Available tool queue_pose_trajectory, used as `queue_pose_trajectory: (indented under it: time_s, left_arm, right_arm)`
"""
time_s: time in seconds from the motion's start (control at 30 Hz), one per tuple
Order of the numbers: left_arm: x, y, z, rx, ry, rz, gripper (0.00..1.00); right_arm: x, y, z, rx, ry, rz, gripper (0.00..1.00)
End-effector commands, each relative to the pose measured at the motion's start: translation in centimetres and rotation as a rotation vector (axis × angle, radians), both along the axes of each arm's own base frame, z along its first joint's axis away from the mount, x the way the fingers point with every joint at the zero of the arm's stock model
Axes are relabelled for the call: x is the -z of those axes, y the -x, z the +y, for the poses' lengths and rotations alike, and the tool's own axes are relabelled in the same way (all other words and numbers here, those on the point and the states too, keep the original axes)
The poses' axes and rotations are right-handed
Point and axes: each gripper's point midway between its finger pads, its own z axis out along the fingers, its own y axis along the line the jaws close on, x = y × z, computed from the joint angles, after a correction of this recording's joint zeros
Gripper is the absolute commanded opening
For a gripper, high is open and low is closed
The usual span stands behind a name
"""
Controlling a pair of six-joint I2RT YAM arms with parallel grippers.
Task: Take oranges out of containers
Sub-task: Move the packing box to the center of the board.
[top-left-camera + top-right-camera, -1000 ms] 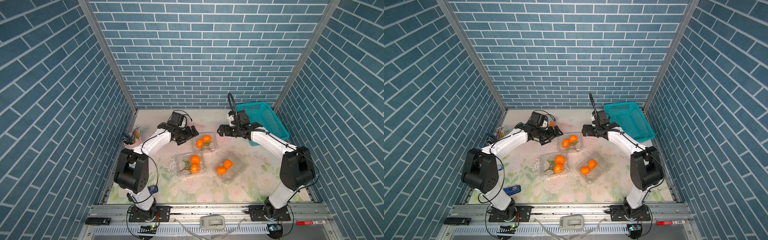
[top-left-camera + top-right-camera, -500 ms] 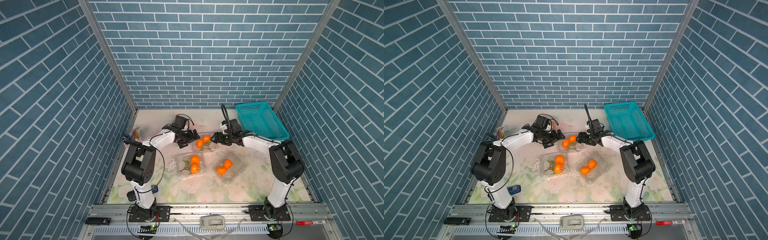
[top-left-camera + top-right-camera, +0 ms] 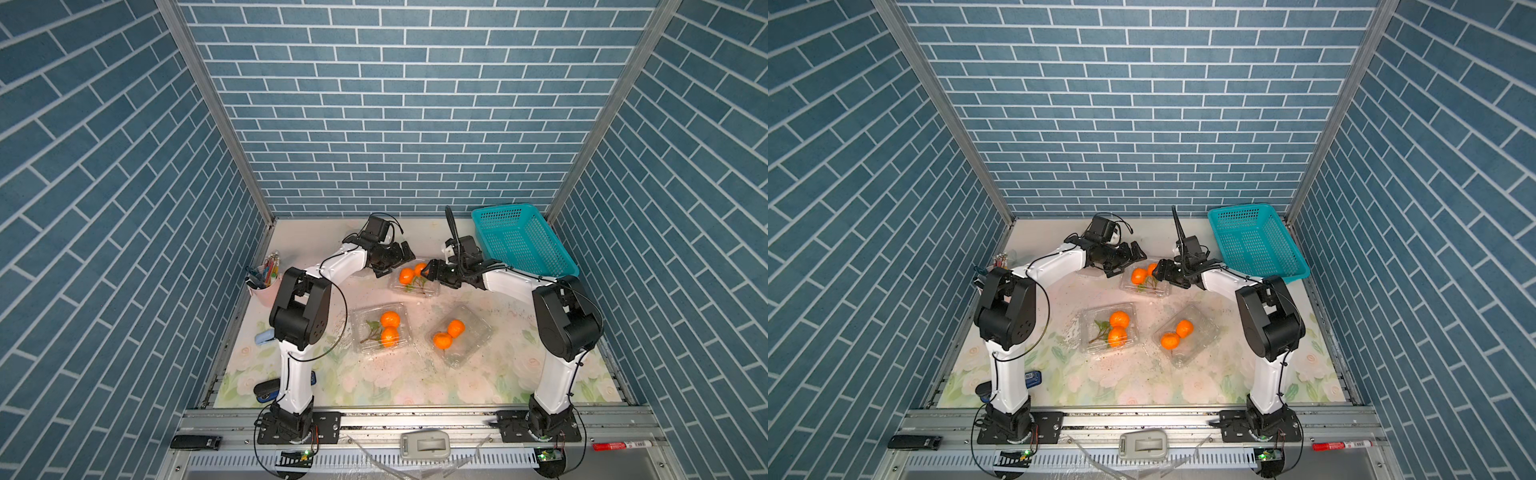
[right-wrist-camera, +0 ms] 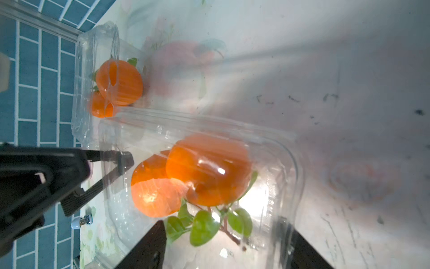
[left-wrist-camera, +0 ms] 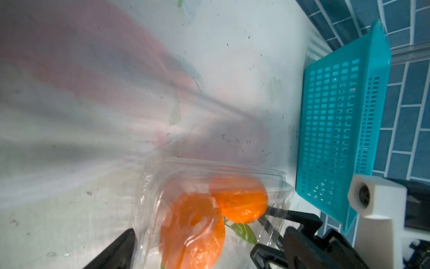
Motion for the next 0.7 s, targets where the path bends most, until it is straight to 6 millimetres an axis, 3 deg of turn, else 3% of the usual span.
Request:
queue_pose_trajectory:
  time_s: [0.0, 0.13, 0.33, 0.43, 0.67]
  left_arm:
    - [-1.3, -1.8, -1.2, 0.009, 0.011, -0.026, 0.99]
    - [-1.1, -2.5, -1.3, 0.060, -0.047, -0.020, 0.99]
    - [-0.2, -1.3, 0.4, 0.097, -0.138, -0.016, 0.99]
    - [0.0, -1.1, 1.1, 0.098, -0.159, -0.035, 0.99]
    - [0.4, -1.6, 0.2, 0.151, -0.127, -0.100, 0.99]
  right_arm:
    - [-0.7, -1.0, -1.1, 0.068, -0.020, 0.025, 0.77]
    - [-1.1, -1.4, -2.9, 0.099, -0.037, 0.029, 0.83]
    - [-1.9, -1.2, -5.4, 0.137, -0.054, 0.017, 0.85]
    - [-2.1, -1.2, -5.4, 0.137, -0.087, 0.006, 0.85]
    - [-2.9, -1.7, -4.2, 0.153, -0.196, 0.003, 0.80]
